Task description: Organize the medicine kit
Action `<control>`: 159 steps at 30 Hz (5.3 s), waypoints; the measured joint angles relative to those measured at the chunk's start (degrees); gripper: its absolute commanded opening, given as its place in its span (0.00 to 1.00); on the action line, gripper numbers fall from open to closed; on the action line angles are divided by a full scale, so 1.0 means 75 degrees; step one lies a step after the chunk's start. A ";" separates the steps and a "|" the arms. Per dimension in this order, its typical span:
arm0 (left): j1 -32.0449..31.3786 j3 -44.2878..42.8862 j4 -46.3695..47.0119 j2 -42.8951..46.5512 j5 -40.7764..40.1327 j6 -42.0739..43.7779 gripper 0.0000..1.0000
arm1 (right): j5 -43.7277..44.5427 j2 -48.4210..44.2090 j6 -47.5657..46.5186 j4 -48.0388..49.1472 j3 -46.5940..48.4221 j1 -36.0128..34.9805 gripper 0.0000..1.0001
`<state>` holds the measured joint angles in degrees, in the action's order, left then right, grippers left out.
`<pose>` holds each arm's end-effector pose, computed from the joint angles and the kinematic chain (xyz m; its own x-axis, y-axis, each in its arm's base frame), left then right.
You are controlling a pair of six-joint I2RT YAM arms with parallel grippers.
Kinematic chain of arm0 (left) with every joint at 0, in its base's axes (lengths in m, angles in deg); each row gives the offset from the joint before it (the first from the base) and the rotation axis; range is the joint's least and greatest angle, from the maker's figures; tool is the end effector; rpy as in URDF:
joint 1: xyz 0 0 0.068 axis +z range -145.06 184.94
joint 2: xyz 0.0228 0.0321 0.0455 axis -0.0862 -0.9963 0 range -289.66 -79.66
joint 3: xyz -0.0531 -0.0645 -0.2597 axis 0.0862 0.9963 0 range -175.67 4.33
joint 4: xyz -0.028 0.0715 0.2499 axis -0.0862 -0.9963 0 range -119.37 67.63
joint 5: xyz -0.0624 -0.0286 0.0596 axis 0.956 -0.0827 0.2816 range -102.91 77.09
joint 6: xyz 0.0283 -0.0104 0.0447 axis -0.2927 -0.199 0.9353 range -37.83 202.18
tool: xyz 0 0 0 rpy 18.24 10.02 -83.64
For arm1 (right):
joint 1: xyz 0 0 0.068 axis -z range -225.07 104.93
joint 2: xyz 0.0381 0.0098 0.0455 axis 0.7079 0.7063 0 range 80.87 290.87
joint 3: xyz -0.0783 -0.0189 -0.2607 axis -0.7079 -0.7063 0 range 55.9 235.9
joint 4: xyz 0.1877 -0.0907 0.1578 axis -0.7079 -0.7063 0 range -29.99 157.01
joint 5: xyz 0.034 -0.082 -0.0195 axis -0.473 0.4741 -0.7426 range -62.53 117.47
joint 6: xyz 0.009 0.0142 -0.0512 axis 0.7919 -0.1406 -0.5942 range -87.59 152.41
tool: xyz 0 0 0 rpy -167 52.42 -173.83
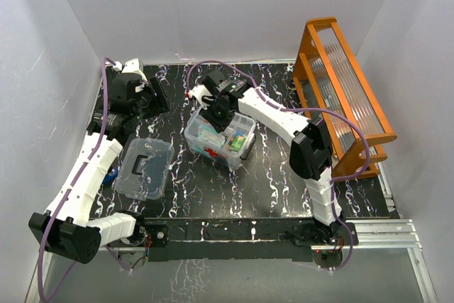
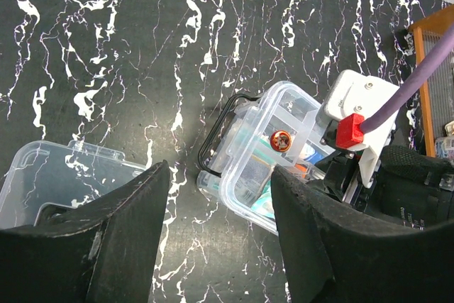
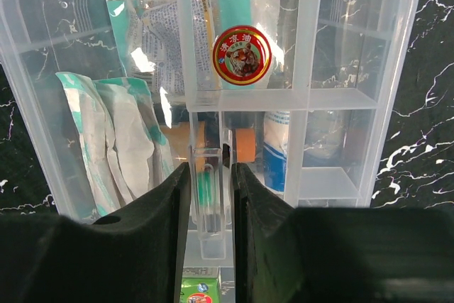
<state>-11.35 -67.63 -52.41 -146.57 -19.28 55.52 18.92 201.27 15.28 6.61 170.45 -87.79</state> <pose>0.2452 -0.0675 0.3915 -0.4442 -0.3346 -0.8311 -0.0188 0.9309 -0.3647 0.3250 0.3075 0.2760 -0.4321 -0.7955 -0.4248 -0.8812 0.4725 0.0114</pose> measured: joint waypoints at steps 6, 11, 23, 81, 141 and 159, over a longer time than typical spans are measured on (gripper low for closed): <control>0.0000 0.0015 0.0003 -0.0003 0.0035 -0.0003 0.58 | 0.0003 0.0000 -0.0012 0.0000 -0.0009 0.0003 0.16; 0.0000 0.0076 0.0000 -0.0023 0.0055 0.0000 0.59 | -0.0003 0.0026 0.0073 0.0000 -0.0006 0.0032 0.26; 0.0000 0.0172 0.0012 -0.0050 0.0052 0.0003 0.63 | 0.0216 0.0067 0.0554 -0.0160 0.0073 0.0067 0.50; 0.2107 0.4130 0.1058 -0.1148 0.1556 -0.1157 0.75 | 0.0740 -0.4138 0.3538 0.2544 -0.3905 0.0067 0.56; 0.2157 0.4963 0.0073 -0.0119 0.1003 -0.3013 0.77 | 0.0714 -0.4141 0.3585 0.2731 -0.4001 0.0067 0.53; 0.2154 0.4931 0.0006 -0.0015 0.0962 -0.2232 0.69 | 0.0752 -0.4191 0.3739 0.2903 -0.4130 0.0067 0.51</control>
<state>4.80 -30.65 -52.37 -146.68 -12.07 38.78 24.56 169.84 43.33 28.37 139.47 -87.28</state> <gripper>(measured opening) 0.683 0.520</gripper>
